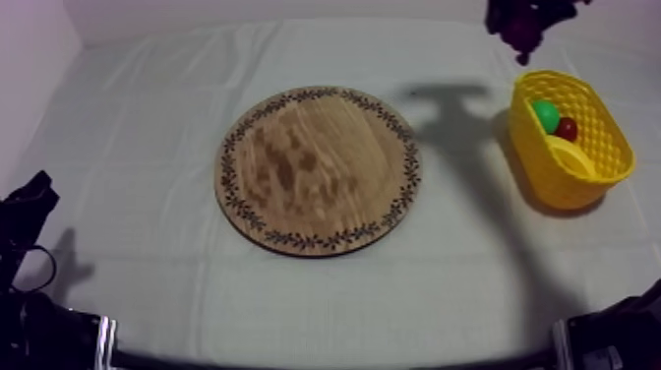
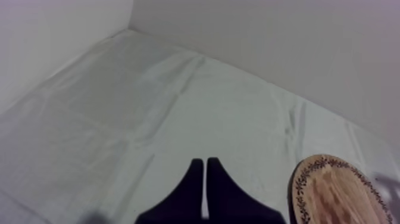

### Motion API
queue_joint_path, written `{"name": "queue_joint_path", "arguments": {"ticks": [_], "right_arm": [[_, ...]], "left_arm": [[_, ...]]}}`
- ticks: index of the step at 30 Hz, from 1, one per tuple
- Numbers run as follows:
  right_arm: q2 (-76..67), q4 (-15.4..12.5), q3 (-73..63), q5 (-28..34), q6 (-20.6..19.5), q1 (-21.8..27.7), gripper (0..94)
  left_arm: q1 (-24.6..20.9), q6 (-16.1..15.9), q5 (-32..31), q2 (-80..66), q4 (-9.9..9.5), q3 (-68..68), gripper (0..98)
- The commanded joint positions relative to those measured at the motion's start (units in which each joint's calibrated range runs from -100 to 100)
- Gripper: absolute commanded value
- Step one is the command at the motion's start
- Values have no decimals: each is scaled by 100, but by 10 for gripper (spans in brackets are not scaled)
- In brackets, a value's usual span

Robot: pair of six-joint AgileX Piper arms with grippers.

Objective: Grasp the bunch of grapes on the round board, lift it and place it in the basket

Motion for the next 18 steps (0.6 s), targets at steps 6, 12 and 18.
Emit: {"name": "queue_joint_path", "arguments": {"ticks": [6,12,18], "right_arm": [[-363,173,909,-269,344,1015,428],[-496,276,1301,-424,490,1435,434],[-461,331,1717,-572,545,1530,434]], "left_arm": [[-1,1,3,3,1,4,0],[-1,1,3,3,1,4,0],[-1,1,3,3,1,4,0]]}}
